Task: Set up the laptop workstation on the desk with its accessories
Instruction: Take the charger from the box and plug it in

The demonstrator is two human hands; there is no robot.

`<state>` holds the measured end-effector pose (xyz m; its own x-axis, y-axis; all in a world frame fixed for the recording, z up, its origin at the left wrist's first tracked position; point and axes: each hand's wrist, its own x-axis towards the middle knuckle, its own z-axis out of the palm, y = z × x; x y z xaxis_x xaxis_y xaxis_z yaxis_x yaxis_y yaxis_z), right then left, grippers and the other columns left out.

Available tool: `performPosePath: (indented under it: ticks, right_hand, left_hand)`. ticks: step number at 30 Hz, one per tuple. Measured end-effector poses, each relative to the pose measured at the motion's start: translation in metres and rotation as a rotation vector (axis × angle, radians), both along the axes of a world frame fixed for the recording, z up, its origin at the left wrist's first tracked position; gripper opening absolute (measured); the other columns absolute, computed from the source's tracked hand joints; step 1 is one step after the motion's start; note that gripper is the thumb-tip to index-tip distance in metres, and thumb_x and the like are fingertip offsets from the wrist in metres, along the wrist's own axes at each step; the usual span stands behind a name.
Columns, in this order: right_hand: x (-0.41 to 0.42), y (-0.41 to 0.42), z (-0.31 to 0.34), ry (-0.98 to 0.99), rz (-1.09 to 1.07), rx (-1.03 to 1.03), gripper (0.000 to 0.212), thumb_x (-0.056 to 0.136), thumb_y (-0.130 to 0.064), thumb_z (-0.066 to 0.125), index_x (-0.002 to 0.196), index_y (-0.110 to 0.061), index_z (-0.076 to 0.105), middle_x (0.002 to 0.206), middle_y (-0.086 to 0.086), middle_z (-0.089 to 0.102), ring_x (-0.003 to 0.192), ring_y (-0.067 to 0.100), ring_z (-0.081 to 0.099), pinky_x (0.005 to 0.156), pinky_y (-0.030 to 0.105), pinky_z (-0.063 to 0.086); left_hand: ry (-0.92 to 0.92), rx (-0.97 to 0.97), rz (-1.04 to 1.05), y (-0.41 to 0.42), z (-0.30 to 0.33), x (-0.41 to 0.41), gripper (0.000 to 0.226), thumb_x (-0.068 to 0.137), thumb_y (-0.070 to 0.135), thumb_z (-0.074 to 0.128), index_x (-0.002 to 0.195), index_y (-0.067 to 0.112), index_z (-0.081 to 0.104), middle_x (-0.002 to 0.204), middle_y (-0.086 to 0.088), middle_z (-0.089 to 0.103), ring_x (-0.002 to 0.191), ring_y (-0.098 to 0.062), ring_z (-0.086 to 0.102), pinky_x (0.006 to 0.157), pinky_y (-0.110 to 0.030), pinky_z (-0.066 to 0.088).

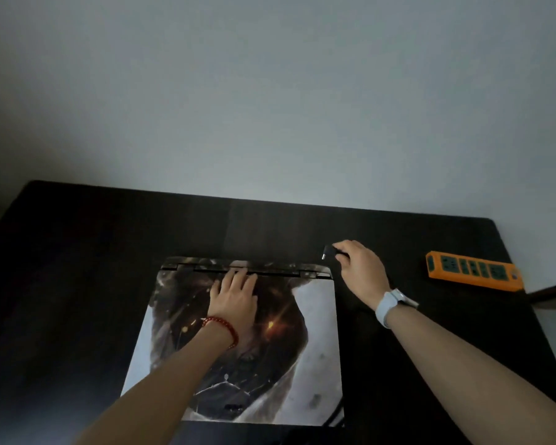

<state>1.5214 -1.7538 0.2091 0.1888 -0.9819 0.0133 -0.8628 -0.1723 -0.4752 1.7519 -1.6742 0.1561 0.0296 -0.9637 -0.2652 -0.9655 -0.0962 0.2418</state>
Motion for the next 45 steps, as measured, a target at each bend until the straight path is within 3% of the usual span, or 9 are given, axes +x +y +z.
performPosePath:
  ticks: [3, 7, 10, 14, 19, 25, 31, 40, 45]
  right_hand:
    - [0.016, -0.012, -0.022, -0.045, -0.011, 0.008, 0.027, 0.09, -0.008, 0.053, 0.116, -0.008, 0.062, 0.106, 0.011, 0.066, 0.097, 0.025, 0.062, 0.086, 0.041, 0.05]
    - [0.034, -0.024, -0.049, -0.061, -0.004, -0.013, 0.03, 0.09, -0.01, 0.056, 0.119, -0.013, 0.062, 0.098, 0.01, 0.068, 0.091, 0.025, 0.06, 0.08, 0.043, 0.049]
    - [0.043, -0.029, -0.066, -0.046, -0.018, -0.019, 0.032, 0.09, -0.014, 0.056, 0.121, -0.018, 0.061, 0.094, 0.006, 0.068, 0.09, 0.022, 0.056, 0.077, 0.035, 0.042]
    - [0.049, -0.031, -0.083, -0.032, -0.036, -0.046, 0.031, 0.089, -0.016, 0.057, 0.12, -0.022, 0.061, 0.094, 0.002, 0.068, 0.091, 0.02, 0.054, 0.078, 0.031, 0.035]
    - [0.059, -0.026, -0.095, -0.012, -0.085, -0.07, 0.03, 0.088, -0.013, 0.059, 0.117, -0.022, 0.064, 0.092, 0.001, 0.068, 0.09, 0.02, 0.055, 0.078, 0.03, 0.03]
    - [0.063, -0.025, -0.1, 0.014, -0.123, -0.08, 0.029, 0.087, -0.013, 0.06, 0.114, -0.02, 0.065, 0.092, 0.003, 0.067, 0.089, 0.022, 0.057, 0.079, 0.036, 0.036]
    - [0.064, -0.023, -0.102, 0.044, -0.155, -0.105, 0.028, 0.086, -0.012, 0.061, 0.113, -0.019, 0.066, 0.089, 0.003, 0.067, 0.087, 0.023, 0.058, 0.078, 0.039, 0.039]
    - [0.063, -0.022, -0.1, 0.043, -0.183, -0.086, 0.029, 0.088, -0.014, 0.058, 0.116, -0.02, 0.064, 0.093, 0.003, 0.067, 0.091, 0.022, 0.056, 0.081, 0.036, 0.035]
    - [0.063, -0.024, -0.1, 0.034, -0.191, -0.076, 0.029, 0.088, -0.014, 0.059, 0.116, -0.019, 0.064, 0.094, 0.004, 0.067, 0.092, 0.023, 0.056, 0.082, 0.038, 0.036]
  left_hand:
    - [-0.033, -0.039, -0.021, -0.02, -0.018, -0.004, 0.049, 0.095, 0.036, 0.034, 0.142, 0.023, 0.026, 0.152, 0.001, 0.021, 0.143, -0.018, 0.007, 0.113, -0.051, 0.006]
    - [0.03, -0.111, 0.012, -0.049, -0.032, -0.011, 0.038, 0.095, 0.033, 0.038, 0.13, 0.021, 0.047, 0.136, 0.0, 0.046, 0.133, -0.019, 0.031, 0.113, -0.053, 0.005]
    - [0.056, -0.188, 0.034, -0.058, -0.041, -0.016, 0.03, 0.092, 0.03, 0.042, 0.115, 0.02, 0.058, 0.115, -0.001, 0.061, 0.114, -0.021, 0.051, 0.111, -0.053, 0.016]
    - [0.009, -0.283, -0.012, -0.059, -0.05, -0.016, 0.037, 0.088, 0.033, 0.032, 0.106, 0.02, 0.062, 0.098, -0.001, 0.066, 0.095, -0.023, 0.06, 0.1, -0.052, 0.034]
    - [-0.01, -0.291, -0.115, -0.067, -0.049, -0.021, 0.04, 0.086, 0.035, 0.03, 0.103, 0.021, 0.064, 0.094, -0.001, 0.065, 0.09, -0.021, 0.061, 0.097, -0.05, 0.038]
    - [0.003, -0.298, -0.115, -0.069, -0.051, -0.024, 0.039, 0.086, 0.033, 0.03, 0.098, 0.019, 0.065, 0.091, 0.002, 0.065, 0.085, -0.018, 0.06, 0.093, -0.042, 0.04]
    - [0.031, -0.292, -0.165, -0.07, -0.051, -0.027, 0.026, 0.083, 0.025, 0.048, 0.102, 0.017, 0.064, 0.096, -0.002, 0.065, 0.089, -0.021, 0.06, 0.089, -0.042, 0.043]
    - [0.035, -0.215, -0.153, -0.072, -0.046, -0.029, 0.049, 0.084, 0.038, 0.022, 0.109, 0.023, 0.061, 0.101, -0.001, 0.061, 0.094, -0.02, 0.056, 0.097, -0.043, 0.034]
    - [0.063, -0.303, -0.047, -0.068, -0.047, -0.018, 0.041, 0.085, 0.041, 0.034, 0.091, 0.018, 0.066, 0.088, 0.001, 0.064, 0.084, -0.017, 0.06, 0.093, -0.041, 0.041]
